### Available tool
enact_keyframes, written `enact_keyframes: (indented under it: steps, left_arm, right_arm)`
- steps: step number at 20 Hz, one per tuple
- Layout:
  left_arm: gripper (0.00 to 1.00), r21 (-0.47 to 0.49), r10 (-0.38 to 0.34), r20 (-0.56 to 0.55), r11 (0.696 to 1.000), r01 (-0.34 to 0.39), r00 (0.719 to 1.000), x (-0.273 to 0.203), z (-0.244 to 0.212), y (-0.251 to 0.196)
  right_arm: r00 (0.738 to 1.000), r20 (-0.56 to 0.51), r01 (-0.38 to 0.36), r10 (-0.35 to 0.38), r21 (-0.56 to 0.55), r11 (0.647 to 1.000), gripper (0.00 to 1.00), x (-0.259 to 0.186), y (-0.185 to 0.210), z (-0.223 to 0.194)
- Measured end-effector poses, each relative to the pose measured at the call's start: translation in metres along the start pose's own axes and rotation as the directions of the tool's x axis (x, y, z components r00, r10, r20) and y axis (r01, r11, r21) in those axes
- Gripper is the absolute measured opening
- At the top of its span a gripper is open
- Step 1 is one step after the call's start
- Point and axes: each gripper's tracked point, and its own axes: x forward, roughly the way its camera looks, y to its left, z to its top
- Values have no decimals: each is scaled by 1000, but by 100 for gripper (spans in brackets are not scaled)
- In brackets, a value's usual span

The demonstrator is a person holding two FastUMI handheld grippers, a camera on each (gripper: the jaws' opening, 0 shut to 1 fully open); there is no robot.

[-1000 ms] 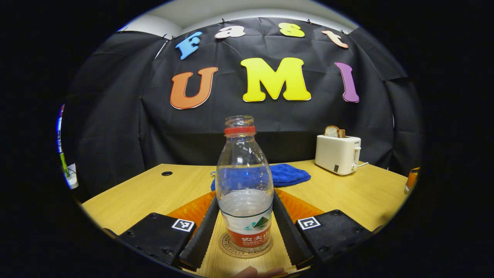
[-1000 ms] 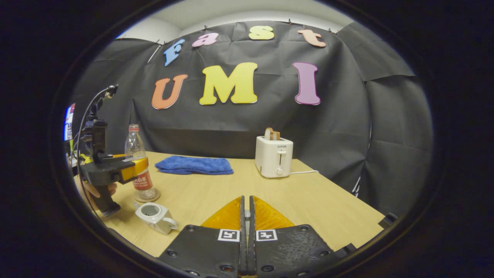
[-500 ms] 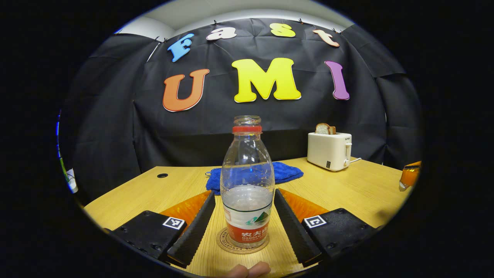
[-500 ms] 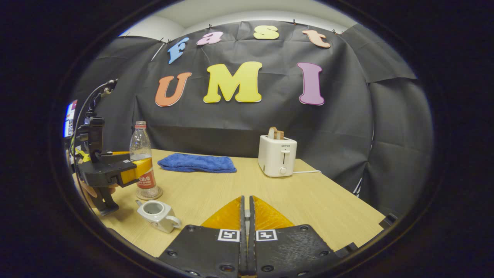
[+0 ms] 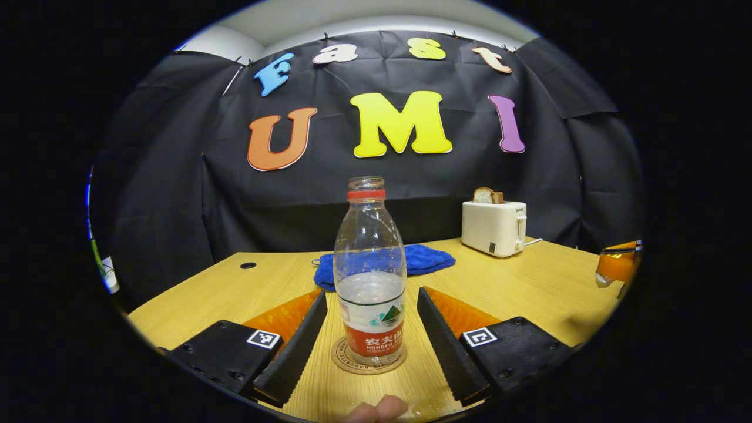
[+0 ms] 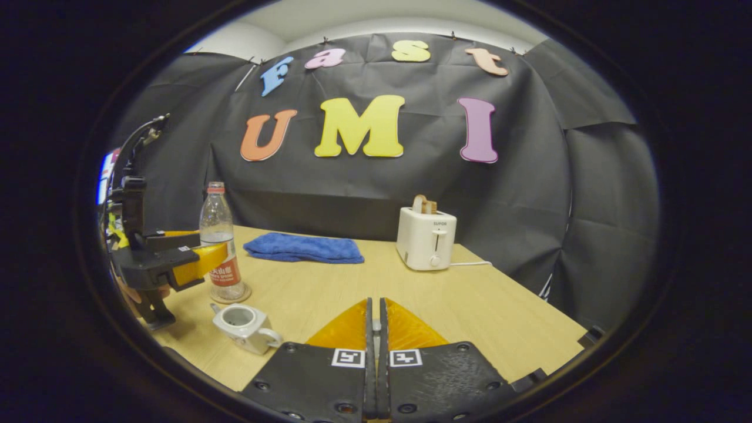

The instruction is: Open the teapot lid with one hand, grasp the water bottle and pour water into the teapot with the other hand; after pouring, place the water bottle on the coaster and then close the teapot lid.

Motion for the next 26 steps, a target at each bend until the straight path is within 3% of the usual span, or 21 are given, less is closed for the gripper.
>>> enact_keyframes:
  steps: [7,15,18,20,23,26]
  left_arm:
    - [96,-5,66,-36,998,-67,997,-39,-14,9]
    - [96,19,63,44,998,-64,997,-97,45,17]
    - [96,-31,62,72,998,-60,995,-107,62,21]
    - [96,-24,55,39,998,-54,998,-112,57,25]
    - [97,1,105,24,994,-105,994,-121,62,48]
    - [96,-81,84,32,993,-81,996,-125,69,52]
  right_arm:
    - [997,13,-75,74,3,997,1,1,28,12]
    - [975,8,-221,221,51,974,1,6,84,15]
    - [958,-3,-284,286,113,952,1,8,112,18]
    - [956,-12,-290,293,103,951,1,10,124,17]
    - [960,-25,-275,277,66,959,1,13,133,12]
    - [955,-46,-288,292,64,955,1,11,149,2]
